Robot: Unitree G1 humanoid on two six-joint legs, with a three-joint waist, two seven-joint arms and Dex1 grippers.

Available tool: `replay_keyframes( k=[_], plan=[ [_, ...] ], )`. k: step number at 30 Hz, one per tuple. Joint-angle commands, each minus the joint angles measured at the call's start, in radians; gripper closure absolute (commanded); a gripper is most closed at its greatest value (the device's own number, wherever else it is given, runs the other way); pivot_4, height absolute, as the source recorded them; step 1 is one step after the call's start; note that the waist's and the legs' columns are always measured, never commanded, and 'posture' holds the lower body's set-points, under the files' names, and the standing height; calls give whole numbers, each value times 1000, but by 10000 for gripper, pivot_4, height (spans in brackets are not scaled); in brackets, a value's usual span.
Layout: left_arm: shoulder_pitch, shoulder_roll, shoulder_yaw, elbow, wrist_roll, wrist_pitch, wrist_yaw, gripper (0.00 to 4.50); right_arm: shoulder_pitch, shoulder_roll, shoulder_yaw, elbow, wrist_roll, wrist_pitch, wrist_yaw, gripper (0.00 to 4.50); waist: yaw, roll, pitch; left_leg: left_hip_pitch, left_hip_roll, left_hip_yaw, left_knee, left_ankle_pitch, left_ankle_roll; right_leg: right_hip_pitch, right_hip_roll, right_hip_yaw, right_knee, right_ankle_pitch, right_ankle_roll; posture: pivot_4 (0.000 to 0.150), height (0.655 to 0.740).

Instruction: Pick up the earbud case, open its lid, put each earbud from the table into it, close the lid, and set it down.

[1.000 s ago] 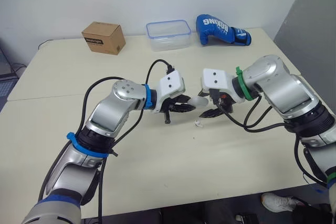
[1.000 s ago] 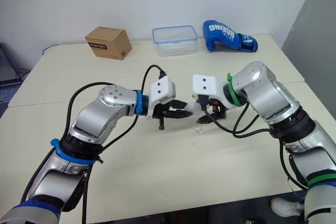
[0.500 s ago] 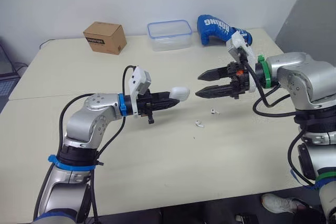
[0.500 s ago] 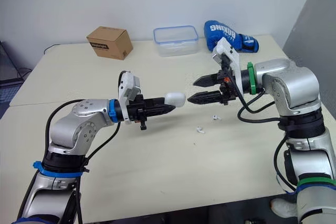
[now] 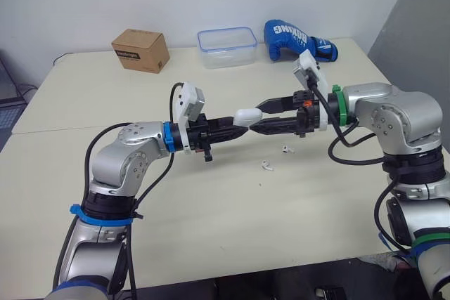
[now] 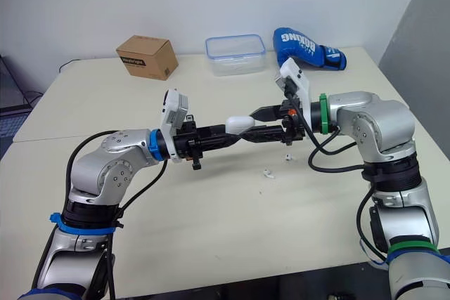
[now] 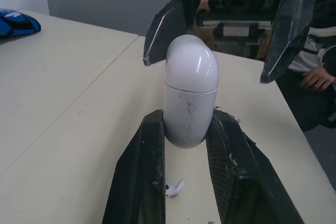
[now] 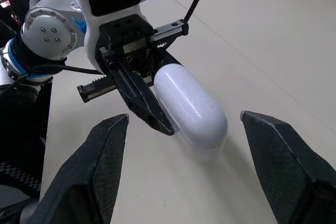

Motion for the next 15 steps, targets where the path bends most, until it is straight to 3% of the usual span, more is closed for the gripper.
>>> replay_keyframes(
  k=[1, 15],
  plan=[
    [-13, 0, 19, -52, -34, 4, 2, 37920, -18, 2, 1, 3, 5, -27, -14, 9436, 0, 0, 0, 0, 0, 0, 0, 0, 0, 0, 0, 0, 0, 0, 0, 1500, 7400],
    [12, 12, 15, -90, -53, 16, 2, 37920, -55, -6, 15, 68, 4, -42, -10, 9436, 0, 0, 0, 0, 0, 0, 0, 0, 0, 0, 0, 0, 0, 0, 0, 1500, 7400]
  ],
)
